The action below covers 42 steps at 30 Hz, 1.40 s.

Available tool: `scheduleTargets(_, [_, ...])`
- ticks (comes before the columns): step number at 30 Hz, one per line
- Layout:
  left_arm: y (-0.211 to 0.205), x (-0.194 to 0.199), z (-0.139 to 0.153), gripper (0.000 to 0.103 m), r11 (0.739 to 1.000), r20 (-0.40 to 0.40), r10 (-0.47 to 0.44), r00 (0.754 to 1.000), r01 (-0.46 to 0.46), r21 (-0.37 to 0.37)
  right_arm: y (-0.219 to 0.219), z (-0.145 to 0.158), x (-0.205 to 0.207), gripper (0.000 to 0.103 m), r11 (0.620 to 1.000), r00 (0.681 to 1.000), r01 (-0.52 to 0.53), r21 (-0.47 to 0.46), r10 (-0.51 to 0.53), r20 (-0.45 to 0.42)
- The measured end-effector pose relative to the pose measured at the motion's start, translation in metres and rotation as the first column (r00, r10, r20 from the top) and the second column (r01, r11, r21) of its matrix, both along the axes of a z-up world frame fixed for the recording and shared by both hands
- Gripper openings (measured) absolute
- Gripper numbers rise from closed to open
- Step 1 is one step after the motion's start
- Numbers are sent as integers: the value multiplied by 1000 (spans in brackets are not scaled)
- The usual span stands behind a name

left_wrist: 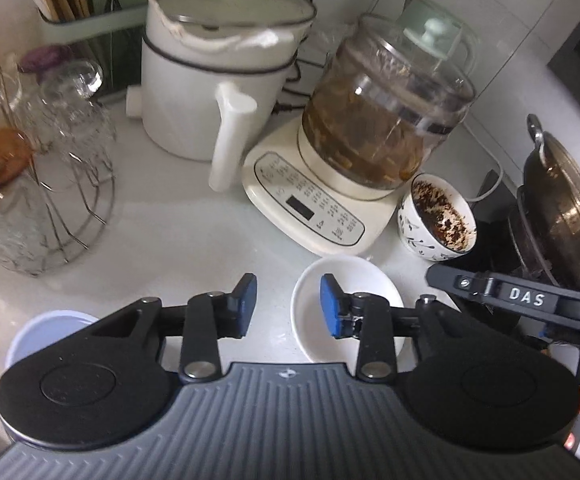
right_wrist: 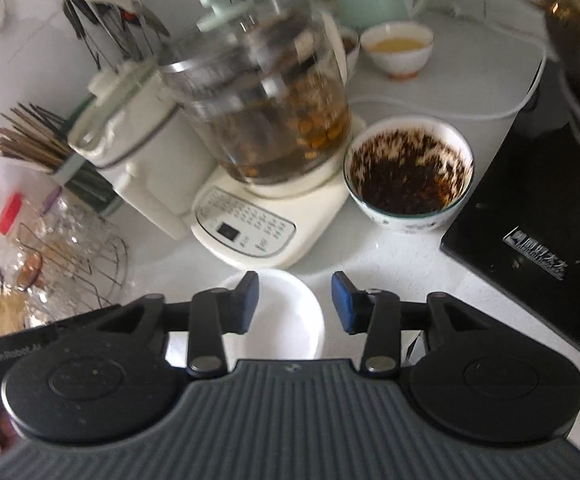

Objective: Organize plates and bowls
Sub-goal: 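Move the left gripper to the white ceramic bowl, then close the left gripper on the ceramic bowl's rim, then lift the ceramic bowl and carry it over the nested plastic bowls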

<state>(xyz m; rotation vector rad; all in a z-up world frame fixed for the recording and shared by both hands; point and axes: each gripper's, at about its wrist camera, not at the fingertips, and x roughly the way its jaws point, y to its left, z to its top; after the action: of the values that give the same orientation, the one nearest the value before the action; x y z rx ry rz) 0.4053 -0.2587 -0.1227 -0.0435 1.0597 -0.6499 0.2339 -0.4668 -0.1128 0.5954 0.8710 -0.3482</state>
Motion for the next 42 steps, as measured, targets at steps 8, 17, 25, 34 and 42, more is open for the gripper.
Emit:
scheduleTargets(8, [-21,5,-36,41,1000,-111,11,994,-11,2,-18,-38,9,43,989,997,-30,148,39,-59])
scheduleTargets(17, [-29,0,-67,39,999,-194,47,980,-48,2,-22,-61,5,40,977,994,-61,203,78,-80])
scheduleTargets(25, [-30,-2,-73,19,998,-189,68,980,-67,14,-21,-68,2,20,974,992,-90,207,107,-71])
scheduleTargets(34, [-28,-4,-74,8,998,-184,69,981,-67,14,-15,-70,1,9,979,992,-102,177,114,-59])
scheduleTargets(42, [-15,-7,-67,8,996,-177,85,980,-88,-9,-6,-64,1,9,979,990,-127,158,135,-42])
